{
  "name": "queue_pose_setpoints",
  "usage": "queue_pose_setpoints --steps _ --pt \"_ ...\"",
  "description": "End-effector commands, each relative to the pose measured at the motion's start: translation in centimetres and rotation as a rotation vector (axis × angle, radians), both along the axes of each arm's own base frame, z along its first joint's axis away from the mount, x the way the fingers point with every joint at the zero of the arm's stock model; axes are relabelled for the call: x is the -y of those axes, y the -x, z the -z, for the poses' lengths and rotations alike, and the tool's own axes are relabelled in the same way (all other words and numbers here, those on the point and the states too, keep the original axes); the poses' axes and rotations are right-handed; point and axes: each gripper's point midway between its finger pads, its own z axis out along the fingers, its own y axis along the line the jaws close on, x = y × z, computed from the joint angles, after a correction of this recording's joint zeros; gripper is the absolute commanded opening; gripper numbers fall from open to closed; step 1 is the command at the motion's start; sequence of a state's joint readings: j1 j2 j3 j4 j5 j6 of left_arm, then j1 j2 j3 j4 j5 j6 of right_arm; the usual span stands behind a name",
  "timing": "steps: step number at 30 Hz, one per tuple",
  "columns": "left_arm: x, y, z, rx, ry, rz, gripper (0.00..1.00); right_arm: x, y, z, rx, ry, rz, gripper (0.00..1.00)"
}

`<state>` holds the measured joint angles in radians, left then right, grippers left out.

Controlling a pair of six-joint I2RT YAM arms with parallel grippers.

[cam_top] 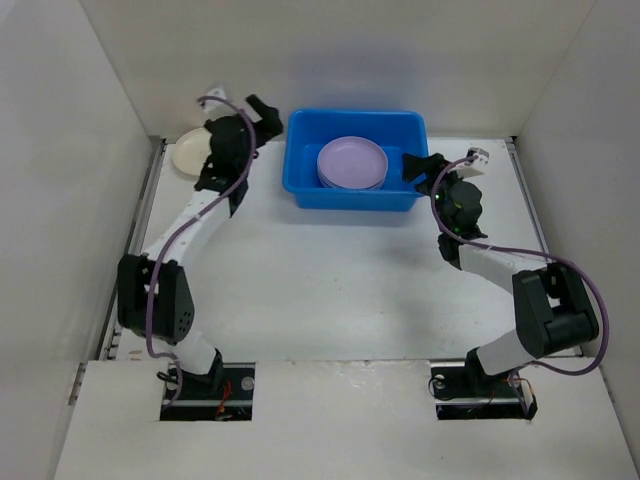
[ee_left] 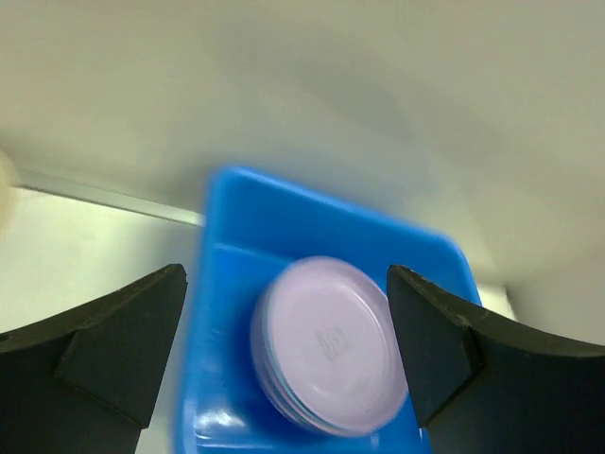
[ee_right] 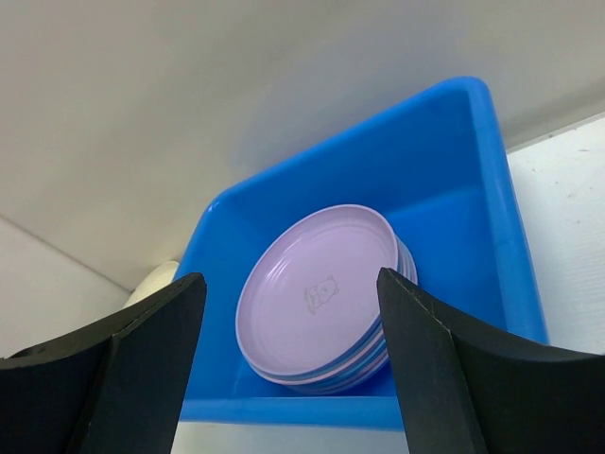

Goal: Place the plates into the plastic bin on the countertop

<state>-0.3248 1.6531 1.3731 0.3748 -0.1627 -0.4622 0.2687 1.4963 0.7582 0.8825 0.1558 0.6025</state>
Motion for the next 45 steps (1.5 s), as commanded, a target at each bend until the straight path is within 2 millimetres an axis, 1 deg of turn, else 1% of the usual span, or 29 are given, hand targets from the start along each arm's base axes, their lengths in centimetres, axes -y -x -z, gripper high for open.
queue_pose_setpoints --steps 1,2,4,7,8,11,12,15,18,25,31,40,45 --pt "-8.1 0.3 3.1 -0.071 0.160 -0.226 0.87 -1.0 -0.2 -3.0 0.083 -0.023 -0.040 0.79" --pt "-10.4 0.7 4.8 -0.105 0.217 -0.276 0.87 -1.0 -0.2 -3.0 0.084 -0.022 -0.043 0.79" --pt "-14.1 1.3 7.9 -0.163 0.359 -0.344 0.86 -1.2 -0.2 -3.0 0.084 -0.021 -0.054 0.79" --pt "-17.7 1.6 12.1 -0.239 0.552 -0.403 0.85 -1.5 -0.2 -3.0 0.085 -0.016 -0.070 0.79" --pt "-19.1 1.4 14.6 -0.275 0.661 -0.422 0.84 -1.6 -0.2 -3.0 0.085 -0.016 -0.076 0.79" --pt "-20.6 0.8 16.9 -0.303 0.741 -0.453 0.83 -1.7 -0.2 -3.0 0.084 -0.016 -0.083 0.79" --pt "-21.1 0.6 17.4 -0.307 0.754 -0.467 0.83 -1.8 -0.2 -3.0 0.084 -0.016 -0.083 0.79" --pt "-22.3 0.0 19.5 -0.348 0.774 -0.519 0.82 -1.8 -0.3 -2.9 0.082 -0.016 -0.083 0.79" --pt "-23.6 -0.3 21.2 -0.375 0.766 -0.579 0.82 -1.8 -0.3 -2.9 0.082 -0.016 -0.083 0.79" --pt "-25.6 -2.3 23.1 -0.392 0.757 -0.630 0.81 -1.9 -0.5 -3.0 0.084 -0.016 -0.087 0.79" --pt "-27.5 -3.3 25.3 -0.451 0.718 -0.702 0.80 -2.0 -0.6 -3.1 0.085 -0.019 -0.089 0.79" --pt "-28.5 -5.0 27.5 -0.504 0.706 -0.737 0.78 -2.1 -0.8 -3.1 0.085 -0.020 -0.093 0.79" --pt "-28.6 -6.1 28.5 -0.544 0.704 -0.743 0.75 -2.2 -0.9 -3.0 0.083 -0.021 -0.098 0.79"
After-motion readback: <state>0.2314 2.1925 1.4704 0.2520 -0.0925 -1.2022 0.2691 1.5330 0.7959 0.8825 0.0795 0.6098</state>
